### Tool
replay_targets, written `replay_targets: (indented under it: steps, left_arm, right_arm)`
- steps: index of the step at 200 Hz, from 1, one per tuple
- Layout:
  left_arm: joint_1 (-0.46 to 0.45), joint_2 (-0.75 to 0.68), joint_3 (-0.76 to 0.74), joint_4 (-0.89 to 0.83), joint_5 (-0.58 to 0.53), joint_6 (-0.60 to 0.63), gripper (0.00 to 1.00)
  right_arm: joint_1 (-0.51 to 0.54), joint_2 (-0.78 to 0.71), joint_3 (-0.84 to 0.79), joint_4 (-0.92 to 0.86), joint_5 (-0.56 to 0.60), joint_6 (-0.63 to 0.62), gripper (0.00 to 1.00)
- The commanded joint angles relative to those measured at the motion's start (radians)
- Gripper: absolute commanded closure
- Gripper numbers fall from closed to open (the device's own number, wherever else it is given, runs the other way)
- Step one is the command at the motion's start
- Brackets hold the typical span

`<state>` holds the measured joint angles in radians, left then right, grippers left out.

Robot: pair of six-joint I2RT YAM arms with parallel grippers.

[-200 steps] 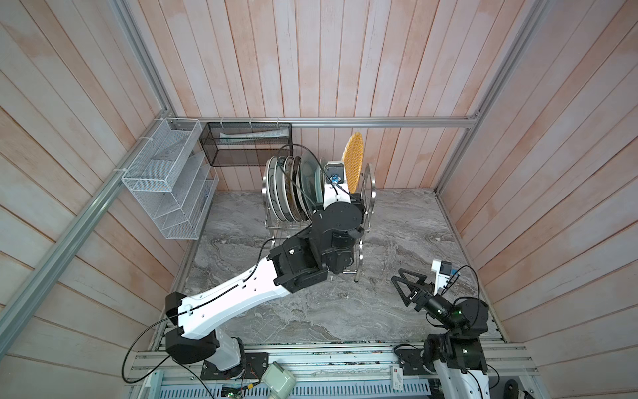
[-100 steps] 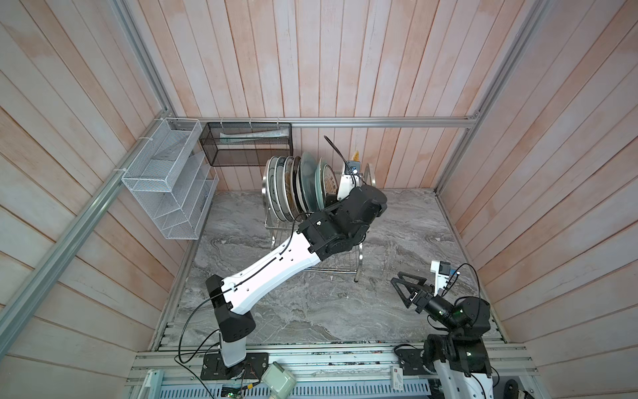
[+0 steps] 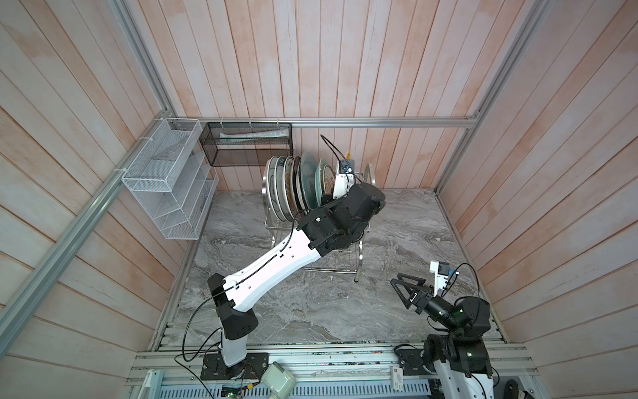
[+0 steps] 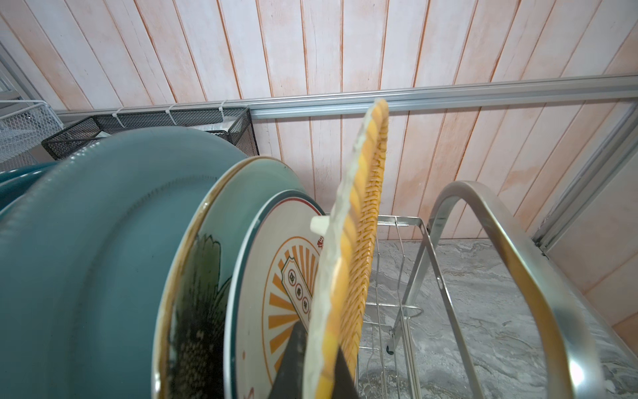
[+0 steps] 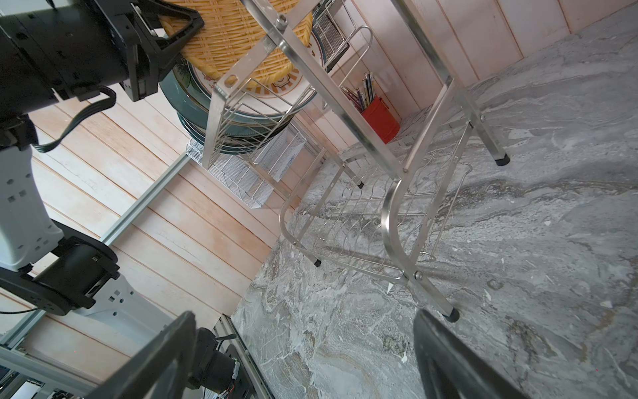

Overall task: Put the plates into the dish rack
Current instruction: 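Lower the woven mat into the slot beside the white sunburst plate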

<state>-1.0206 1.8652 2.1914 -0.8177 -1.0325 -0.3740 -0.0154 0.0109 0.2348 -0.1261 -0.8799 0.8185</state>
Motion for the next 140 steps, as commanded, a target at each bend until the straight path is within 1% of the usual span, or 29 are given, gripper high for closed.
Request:
replay_targets:
  steps: [1,75,121,140]
  left_arm:
    - [0.010,0.036,0.048,-0.039,-0.017,-0.054,1.00]
    - [0.018,0.099,0.116,-0.105,0.012,-0.108,1.00]
    - [0.018,0.114,0.140,-0.115,0.040,-0.106,1.00]
    - [0.018,0.115,0.142,-0.114,0.053,-0.106,0.93]
  right_arm:
    - [0.005,-0.012,0.033,-0.002,-0.022,0.001,0.02]
    - [0.006,-0.012,0.046,-0.032,-0.032,-0.021,0.02]
    - [0.008,-0.012,0.039,-0.035,-0.034,-0.023,0.02]
    - [0.009,-0.012,0.038,-0.038,-0.036,-0.021,0.02]
